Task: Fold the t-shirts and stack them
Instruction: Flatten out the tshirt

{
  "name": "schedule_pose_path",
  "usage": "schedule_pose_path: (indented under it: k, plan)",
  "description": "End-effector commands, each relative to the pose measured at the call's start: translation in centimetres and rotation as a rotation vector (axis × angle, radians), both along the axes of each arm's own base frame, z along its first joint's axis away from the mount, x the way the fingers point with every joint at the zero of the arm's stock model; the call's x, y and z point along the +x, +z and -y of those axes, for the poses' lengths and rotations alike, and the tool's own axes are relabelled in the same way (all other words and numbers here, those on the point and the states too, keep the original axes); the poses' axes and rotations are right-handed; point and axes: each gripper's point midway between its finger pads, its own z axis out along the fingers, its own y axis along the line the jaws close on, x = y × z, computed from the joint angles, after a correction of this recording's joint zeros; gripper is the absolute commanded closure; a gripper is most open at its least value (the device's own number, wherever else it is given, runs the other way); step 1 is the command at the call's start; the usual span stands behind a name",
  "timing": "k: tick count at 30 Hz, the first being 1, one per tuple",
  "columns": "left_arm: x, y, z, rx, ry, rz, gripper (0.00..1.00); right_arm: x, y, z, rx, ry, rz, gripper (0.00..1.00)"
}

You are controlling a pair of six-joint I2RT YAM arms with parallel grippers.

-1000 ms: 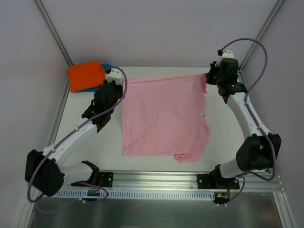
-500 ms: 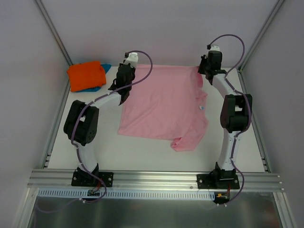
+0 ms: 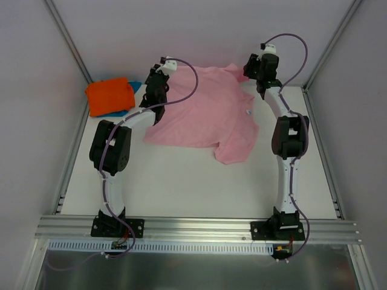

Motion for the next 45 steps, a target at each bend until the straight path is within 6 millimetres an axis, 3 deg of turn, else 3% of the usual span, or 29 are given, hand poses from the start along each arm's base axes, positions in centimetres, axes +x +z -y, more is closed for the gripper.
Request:
schedule_pose_path:
  k: [1, 2, 3, 4, 5, 6, 7, 8, 9, 10, 11, 13, 14, 15, 17, 18, 19, 20, 21, 22, 24, 30, 31, 33, 34, 35, 39, 40, 45]
  plan:
    - [-0.6, 5.0, -8.1, 0.038, 0.290, 0.137, 0.93, 1.4, 1.8, 3.0, -0.015, -0.064, 0.054, 0.46]
    - [-1.0, 5.9, -8.7, 0.053, 0.322, 0.183, 0.36, 0.9, 0.7, 3.2, -0.022, -0.072, 0.030, 0.22]
    - [-1.2, 6.0, -8.9, 0.058, 0.337, 0.185, 0.13, 0.3, 0.7, 3.1, -0.031, -0.073, 0.029, 0.01]
    - [-1.6, 6.1, -9.3, 0.051, 0.361, 0.183, 0.01, -0.6, 4.1, 3.1, -0.031, -0.071, 0.098, 0.01]
    - [-1.8, 6.0, -9.3, 0.026, 0.361, 0.184, 0.01, -1.9, 1.6, 4.0, -0.054, -0.105, 0.039, 0.00]
    - [-2.3, 6.4, -9.2, 0.016, 0.352, 0.164, 0.01, -2.8, 2.0, 4.2, -0.058, -0.111, 0.031, 0.01]
    - [-2.7, 6.2, -8.6, -0.060, 0.331, 0.164, 0.01, -4.4, 4.6, 4.4, -0.058, -0.122, 0.045, 0.00]
    - [-3.1, 5.5, -8.1, -0.108, 0.304, 0.133, 0.01, -5.7, 4.8, 4.5, -0.055, -0.126, 0.025, 0.00]
    - [-4.3, 5.1, -7.6, -0.120, 0.264, 0.016, 0.01, -7.5, 2.7, 4.5, -0.041, -0.133, -0.044, 0.00]
    - [-4.8, 4.4, -6.8, -0.269, 0.223, -0.006, 0.01, -8.9, 2.8, 4.5, -0.030, -0.136, -0.061, 0.00]
    - [-6.3, 5.5, -6.3, -0.330, 0.175, -0.021, 0.01, -11.8, 2.8, 4.4, -0.016, -0.138, -0.080, 0.00]
    - [-8.4, 4.0, -5.7, -0.440, 0.151, -0.107, 0.01, -14.8, 2.9, 4.0, -0.010, -0.135, -0.100, 0.01]
    - [-10.2, 4.2, -5.1, -0.474, 0.096, -0.127, 0.01, -17.0, 5.5, 3.3, -0.005, -0.119, -0.058, 0.01]
    - [-11.3, 3.9, -5.0, -0.481, 0.082, -0.153, 0.01, -19.1, 3.1, 3.1, -0.020, -0.119, -0.123, 0.00]
    - [-13.5, 3.3, -4.5, -0.518, 0.060, -0.170, 0.01, -21.8, 3.3, 2.0, -0.032, -0.100, -0.143, 0.01]
    - [-14.3, 3.4, -4.5, -0.528, 0.064, -0.176, 0.01, -24.2, 3.2, 1.9, -0.041, -0.090, -0.177, 0.01]
    - [-15.5, 1.9, -4.3, -0.547, 0.069, -0.244, 0.01, -25.4, 3.2, 1.2, -0.016, -0.077, -0.194, 0.00]
    - [-16.6, 2.5, -4.0, -0.575, 0.048, -0.256, 0.01, -26.6, 3.2, 0.0, -0.015, -0.043, -0.204, 0.01]
    - [-17.3, 2.2, -2.5, -0.606, -0.021, -0.304, 0.01, -27.9, 4.0, -0.4, -0.007, -0.024, -0.197, 0.01]
    - [-18.3, 1.2, -1.9, -0.649, -0.038, -0.352, 0.01, -29.2, 2.5, -0.9, 0.000, -0.007, -0.247, 0.00]
    - [-20.1, 0.2, -0.1, -0.709, -0.122, -0.434, 0.01, -30.7, 1.8, -1.8, 0.018, 0.025, -0.277, 0.01]
    - [-21.1, -5.4, 3.0, -0.833, -0.167, -0.638, 0.01, -31.3, -2.4, -3.2, 0.035, 0.084, -0.449, 0.01]
    - [-20.6, -5.5, 3.3, -0.844, -0.159, -0.655, 0.01, -31.0, -4.0, -3.8, 0.034, 0.107, -0.499, 0.01]
    - [-20.2, -8.2, 3.5, -0.849, -0.105, -0.731, 0.01, -30.1, -4.5, -4.3, 0.027, 0.121, -0.532, 0.01]
    - [-19.7, -9.6, 3.6, -0.845, -0.083, -0.754, 0.01, -29.6, -6.3, -4.6, 0.021, 0.130, -0.583, 0.01]
    - [-19.5, -10.2, 3.6, -0.846, -0.075, -0.761, 0.01, -29.0, -6.3, -4.8, 0.023, 0.138, -0.589, 0.01]
    - [-18.0, -13.1, 4.1, -0.844, -0.028, -0.817, 0.01, -27.9, -9.4, -6.2, 0.050, 0.170, -0.690, 0.01]
    - [-17.8, -14.4, 4.2, -0.838, -0.018, -0.846, 0.01, -27.8, -9.8, -6.4, 0.057, 0.170, -0.696, 0.01]
    - [-17.0, -16.8, 5.2, -0.853, -0.015, -0.900, 0.01, -28.0, -13.4, -6.8, 0.073, 0.175, -0.775, 0.01]
